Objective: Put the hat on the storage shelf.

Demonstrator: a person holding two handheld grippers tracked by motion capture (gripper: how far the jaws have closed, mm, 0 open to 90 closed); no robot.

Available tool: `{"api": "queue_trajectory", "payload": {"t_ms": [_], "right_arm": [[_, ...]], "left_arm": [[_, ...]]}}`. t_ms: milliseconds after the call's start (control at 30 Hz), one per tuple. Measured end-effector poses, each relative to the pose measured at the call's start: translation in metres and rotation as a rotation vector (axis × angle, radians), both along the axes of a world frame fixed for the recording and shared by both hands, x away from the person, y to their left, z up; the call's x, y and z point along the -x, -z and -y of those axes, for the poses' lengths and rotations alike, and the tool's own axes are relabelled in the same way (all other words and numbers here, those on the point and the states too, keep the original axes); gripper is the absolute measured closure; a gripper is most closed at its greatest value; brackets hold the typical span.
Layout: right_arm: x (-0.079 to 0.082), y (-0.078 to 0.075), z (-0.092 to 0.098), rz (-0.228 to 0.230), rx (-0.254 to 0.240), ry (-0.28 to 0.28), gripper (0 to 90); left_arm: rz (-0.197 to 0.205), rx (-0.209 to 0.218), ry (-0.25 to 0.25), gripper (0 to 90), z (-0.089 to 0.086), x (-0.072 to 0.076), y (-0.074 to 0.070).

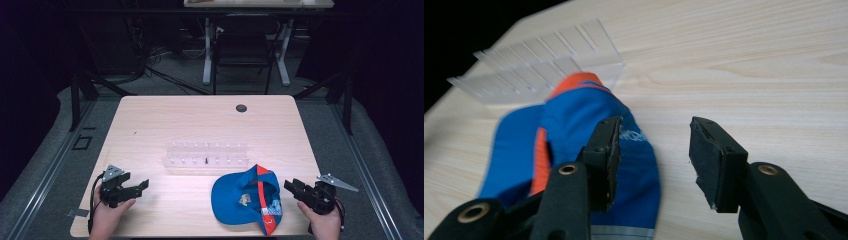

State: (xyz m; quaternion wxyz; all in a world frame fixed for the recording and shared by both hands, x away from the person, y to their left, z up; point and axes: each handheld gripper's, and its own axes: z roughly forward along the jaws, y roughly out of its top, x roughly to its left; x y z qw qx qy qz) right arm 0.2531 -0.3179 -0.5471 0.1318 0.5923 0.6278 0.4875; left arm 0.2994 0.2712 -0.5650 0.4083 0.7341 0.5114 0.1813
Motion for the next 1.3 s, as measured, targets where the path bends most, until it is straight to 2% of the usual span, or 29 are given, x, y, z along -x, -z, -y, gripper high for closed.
{"api": "queue_trajectory", "payload": {"t_ms": [33, 67, 133, 167, 200, 300, 333, 367, 467, 567, 600, 633, 733, 767, 833, 967, 1300], "right_arm": [[0.001, -0.001, 0.000, -0.015, -0.039, -0.006, 55.3], [0.001, -0.001, 0.000, -0.015, -0.039, -0.006, 55.3], [0.003, -0.004, 0.000, -0.029, -0.075, -0.005, 54.5], [0.005, -0.008, 0.000, -0.033, -0.038, -0.009, 52.2], [0.005, -0.010, -0.001, -0.036, -0.030, -0.013, 52.3], [0.006, -0.013, -0.002, -0.051, -0.034, -0.015, 52.5], [0.007, -0.019, -0.003, -0.074, -0.009, -0.011, 56.9], [0.008, -0.021, -0.004, -0.085, -0.005, -0.013, 57.3], [0.010, -0.026, -0.005, -0.094, -0.013, -0.018, 57.5], [0.013, -0.035, -0.009, -0.105, -0.021, -0.047, 57.8], [0.014, -0.043, -0.015, -0.104, -0.006, -0.071, 57.8], [0.015, -0.048, -0.019, -0.105, 0.003, -0.091, 58.1], [0.016, -0.054, -0.026, -0.113, 0.020, -0.119, 58.3], [0.017, -0.057, -0.032, -0.119, 0.040, -0.134, 59.5], [0.016, -0.058, -0.035, -0.132, 0.049, -0.142, 59.7], [0.015, -0.057, -0.053, -0.173, 0.097, -0.179, 59.7], [-0.002, -0.044, -0.075, -0.254, 0.134, -0.215, 60.1]], "left_arm": [[0.000, -0.001, 0.002, 20.0, 0.000, 0.000, 0.000], [-0.002, -0.004, 0.003, 20.0, 0.000, 0.001, -0.001], [-0.007, -0.013, 0.004, 24.4, 0.000, 0.002, -0.001], [-0.011, -0.011, 0.007, 27.3, 0.000, 0.002, -0.001], [-0.018, -0.023, 0.009, 27.8, 0.001, 0.003, 0.000], [-0.023, -0.023, 0.008, 30.4, 0.001, 0.003, 0.000], [-0.023, -0.021, 0.008, 31.8, 0.002, 0.003, 0.000], [-0.022, -0.015, 0.010, 32.0, 0.002, 0.003, 0.000], [-0.023, 0.001, 0.011, 32.0, 0.002, 0.004, -0.002], [-0.058, 0.038, 0.024, 36.3, 0.001, 0.004, -0.002], [-0.072, 0.033, 0.019, 36.3, 0.001, 0.004, -0.002], [-0.068, 0.028, 0.019, 36.3, 0.001, 0.004, -0.001], [-0.075, 0.015, 0.035, 38.8, 0.003, 0.004, -0.001], [-0.068, 0.009, 0.045, 39.5, 0.006, 0.005, 0.000], [-0.080, 0.004, 0.055, 40.2, 0.006, 0.005, -0.001], [-0.055, 0.003, 0.062, 40.8, 0.011, 0.007, -0.002], [-0.051, 0.007, 0.054, 40.9, 0.009, 0.006, -0.003]]}}
